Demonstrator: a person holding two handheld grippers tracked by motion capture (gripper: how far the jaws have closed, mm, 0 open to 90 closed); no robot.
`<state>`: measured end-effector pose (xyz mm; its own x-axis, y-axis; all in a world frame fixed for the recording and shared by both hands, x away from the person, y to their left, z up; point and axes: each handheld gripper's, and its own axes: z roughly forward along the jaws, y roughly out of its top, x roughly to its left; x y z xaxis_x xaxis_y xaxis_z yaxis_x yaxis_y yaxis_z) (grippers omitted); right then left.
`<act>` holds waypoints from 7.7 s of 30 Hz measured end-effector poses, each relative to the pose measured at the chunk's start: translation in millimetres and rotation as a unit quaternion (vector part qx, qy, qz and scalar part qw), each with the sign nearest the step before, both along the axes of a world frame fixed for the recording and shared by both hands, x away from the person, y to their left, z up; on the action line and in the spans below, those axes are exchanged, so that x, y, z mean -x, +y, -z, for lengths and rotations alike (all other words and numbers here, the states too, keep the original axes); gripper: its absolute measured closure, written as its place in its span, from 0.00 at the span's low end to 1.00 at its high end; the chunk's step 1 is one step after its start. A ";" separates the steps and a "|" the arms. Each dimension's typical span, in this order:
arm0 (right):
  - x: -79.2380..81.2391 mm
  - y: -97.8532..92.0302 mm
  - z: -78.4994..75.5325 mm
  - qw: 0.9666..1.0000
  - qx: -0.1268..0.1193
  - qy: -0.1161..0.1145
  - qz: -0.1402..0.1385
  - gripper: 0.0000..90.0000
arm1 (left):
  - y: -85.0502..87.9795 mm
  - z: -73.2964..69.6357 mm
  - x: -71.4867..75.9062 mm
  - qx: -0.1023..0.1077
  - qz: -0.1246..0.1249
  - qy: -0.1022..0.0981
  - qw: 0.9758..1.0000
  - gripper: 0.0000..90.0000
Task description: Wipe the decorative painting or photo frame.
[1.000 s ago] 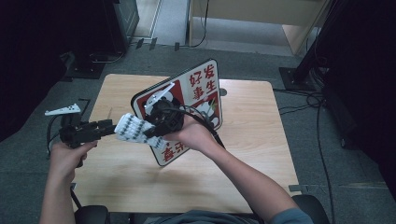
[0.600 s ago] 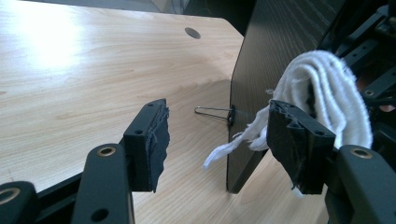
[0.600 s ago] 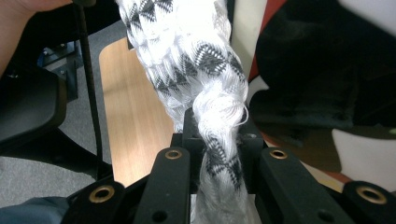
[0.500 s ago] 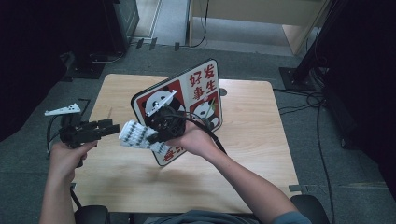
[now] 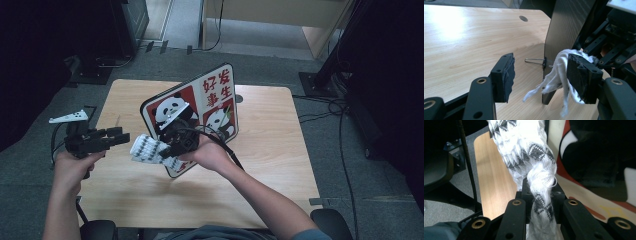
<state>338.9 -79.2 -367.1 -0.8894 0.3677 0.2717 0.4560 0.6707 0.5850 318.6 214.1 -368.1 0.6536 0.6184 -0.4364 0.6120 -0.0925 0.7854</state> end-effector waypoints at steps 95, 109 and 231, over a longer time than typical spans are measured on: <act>3.6 -64.9 46.5 1.000 0.018 0.002 0.005 0.90 | -84.6 4.0 -25.6 -0.019 0.090 -0.004 0.996 0.85; -8.8 -85.9 -48.3 0.998 -0.005 -0.055 0.039 0.90 | -84.2 4.4 -24.8 -0.017 0.090 -0.008 0.996 0.85; -100.6 -73.1 -128.0 0.981 -0.102 -0.114 0.120 0.85 | -85.4 6.3 -18.6 -0.020 0.080 -0.014 0.997 0.86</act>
